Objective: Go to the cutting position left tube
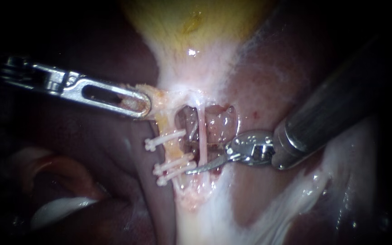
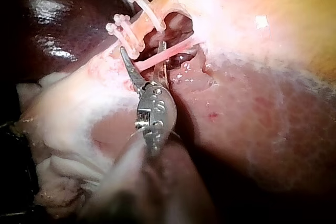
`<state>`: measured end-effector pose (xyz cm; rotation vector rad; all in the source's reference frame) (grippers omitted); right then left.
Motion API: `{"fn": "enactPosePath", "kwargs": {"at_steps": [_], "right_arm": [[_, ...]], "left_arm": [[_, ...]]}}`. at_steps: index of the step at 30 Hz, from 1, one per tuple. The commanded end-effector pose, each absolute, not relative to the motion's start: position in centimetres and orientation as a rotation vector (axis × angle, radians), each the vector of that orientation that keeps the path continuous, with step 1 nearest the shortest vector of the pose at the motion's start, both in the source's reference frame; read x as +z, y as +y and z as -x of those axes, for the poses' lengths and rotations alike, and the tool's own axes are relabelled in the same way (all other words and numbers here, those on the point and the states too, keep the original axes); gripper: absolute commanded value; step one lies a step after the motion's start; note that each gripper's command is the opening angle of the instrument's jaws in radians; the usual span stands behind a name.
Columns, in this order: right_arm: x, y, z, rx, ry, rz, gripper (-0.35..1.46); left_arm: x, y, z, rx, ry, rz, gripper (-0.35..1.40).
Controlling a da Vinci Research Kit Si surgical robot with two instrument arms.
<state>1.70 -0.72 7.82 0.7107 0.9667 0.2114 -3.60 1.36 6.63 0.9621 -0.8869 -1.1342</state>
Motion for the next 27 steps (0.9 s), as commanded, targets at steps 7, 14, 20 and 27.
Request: {"fn": "enactPosePath", "kwargs": {"at_steps": [7, 14, 20, 27], "right_arm": [[7.81, -0.72, -1.70, 0.211, 0.967, -0.711, 1.35], [7.78, -0.71, -1.65, 0.213, 0.967, -0.708, 1.35], [7.68, -0.62, -1.54, 0.223, 0.967, -0.699, 1.35], [7.52, -0.55, -1.44, 0.233, 0.970, -0.697, 1.35]], "left_arm": [[6.63, 1.36, 3.59, -1.134, -0.887, -0.962, -0.35], [6.63, 1.36, 3.59, -1.134, -0.887, -0.962, -0.35], [6.64, 1.36, 3.59, -1.133, -0.887, -0.962, -0.35], [6.63, 1.36, 3.58, -1.133, -0.887, -0.963, -0.35]]}}
